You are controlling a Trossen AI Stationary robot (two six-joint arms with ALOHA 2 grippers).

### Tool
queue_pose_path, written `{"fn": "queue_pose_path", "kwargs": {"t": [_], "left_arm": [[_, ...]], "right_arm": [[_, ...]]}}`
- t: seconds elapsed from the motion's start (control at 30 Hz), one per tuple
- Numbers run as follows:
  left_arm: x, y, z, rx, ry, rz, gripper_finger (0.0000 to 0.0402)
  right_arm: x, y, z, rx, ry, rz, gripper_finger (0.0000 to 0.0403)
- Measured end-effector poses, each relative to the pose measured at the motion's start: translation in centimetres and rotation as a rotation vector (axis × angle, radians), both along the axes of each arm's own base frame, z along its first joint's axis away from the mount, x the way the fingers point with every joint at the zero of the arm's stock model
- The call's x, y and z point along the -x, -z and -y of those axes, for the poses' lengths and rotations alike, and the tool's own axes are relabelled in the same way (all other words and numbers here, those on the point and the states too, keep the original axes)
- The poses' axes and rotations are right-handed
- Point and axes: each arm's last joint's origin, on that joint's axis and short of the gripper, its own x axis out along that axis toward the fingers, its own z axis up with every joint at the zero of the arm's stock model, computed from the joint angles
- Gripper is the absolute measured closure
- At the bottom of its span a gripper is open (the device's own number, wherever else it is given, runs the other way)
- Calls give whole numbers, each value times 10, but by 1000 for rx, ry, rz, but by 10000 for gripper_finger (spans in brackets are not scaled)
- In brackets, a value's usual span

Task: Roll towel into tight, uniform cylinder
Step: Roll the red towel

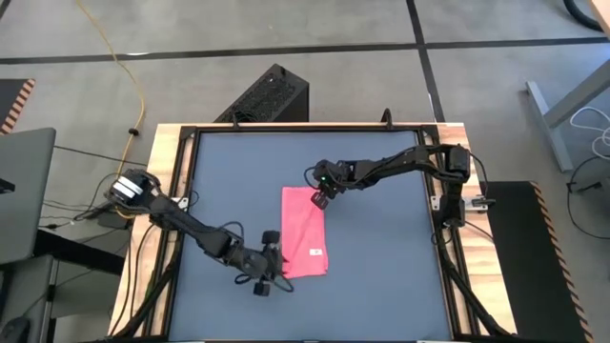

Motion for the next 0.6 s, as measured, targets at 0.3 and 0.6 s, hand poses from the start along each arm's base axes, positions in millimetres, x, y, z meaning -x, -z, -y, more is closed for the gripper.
{"fn": "queue_pose_path", "kwargs": {"t": [0.3,0.6], "left_arm": [[7,-15,-6,-47,-105,47,269],[32,2,11,63,-80,140,269]], "right_arm": [[15,-44,-17,-55,10,56,321],[19,-67,-113,-92,-156,135,317]]}}
